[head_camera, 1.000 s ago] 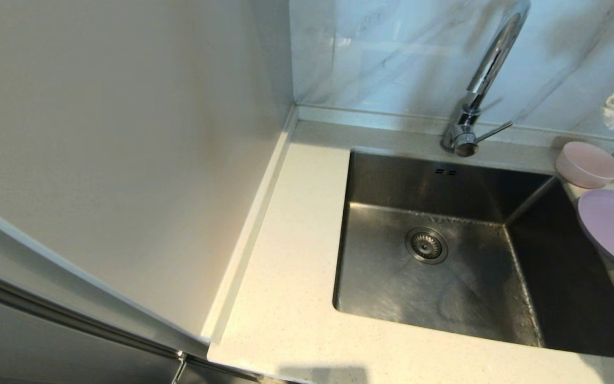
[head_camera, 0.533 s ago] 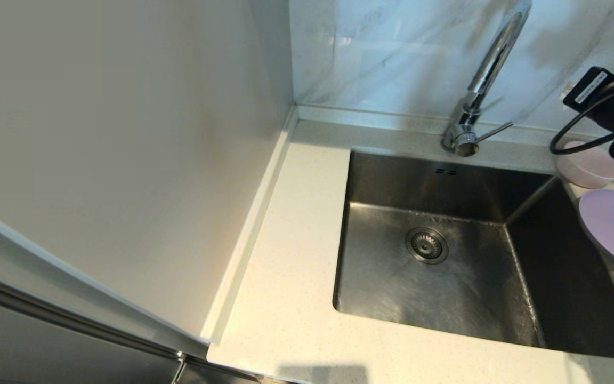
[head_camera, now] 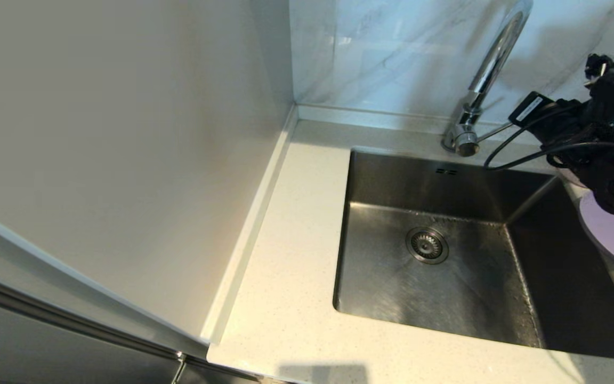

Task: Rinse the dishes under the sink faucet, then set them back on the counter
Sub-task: Put a bowl into the sink

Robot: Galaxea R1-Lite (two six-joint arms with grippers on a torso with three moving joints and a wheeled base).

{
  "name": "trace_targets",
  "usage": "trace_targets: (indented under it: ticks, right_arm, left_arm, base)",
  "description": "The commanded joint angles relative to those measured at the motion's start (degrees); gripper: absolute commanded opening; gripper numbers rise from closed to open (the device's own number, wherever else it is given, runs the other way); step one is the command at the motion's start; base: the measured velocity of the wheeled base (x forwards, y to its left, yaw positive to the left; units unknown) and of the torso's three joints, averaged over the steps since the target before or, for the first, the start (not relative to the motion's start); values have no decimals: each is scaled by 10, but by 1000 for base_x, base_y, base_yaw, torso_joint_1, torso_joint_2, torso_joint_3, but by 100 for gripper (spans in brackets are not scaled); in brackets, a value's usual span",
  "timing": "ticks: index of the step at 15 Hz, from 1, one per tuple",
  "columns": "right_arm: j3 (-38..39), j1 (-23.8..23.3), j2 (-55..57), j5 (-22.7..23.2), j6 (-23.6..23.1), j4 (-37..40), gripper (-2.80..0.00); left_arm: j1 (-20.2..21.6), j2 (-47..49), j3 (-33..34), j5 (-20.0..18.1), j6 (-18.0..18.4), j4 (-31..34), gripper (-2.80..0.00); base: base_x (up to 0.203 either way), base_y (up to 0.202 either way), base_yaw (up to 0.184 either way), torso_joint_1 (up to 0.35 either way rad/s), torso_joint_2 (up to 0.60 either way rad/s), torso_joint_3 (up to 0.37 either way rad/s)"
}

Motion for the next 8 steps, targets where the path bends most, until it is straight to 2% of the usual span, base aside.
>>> trace_targets:
  ticks: [1,8]
  right_arm:
    - [-24,1,38,-3,0,-10,-280]
    - [-96,-5,88,-30,-16,-5,-280]
  left_arm:
    - [0,0,0,0,0,0,-280]
    - [0,0,0,0,0,0,-280]
  base:
    - [0,0,0,0,0,0]
    - [0,0,0,0,0,0]
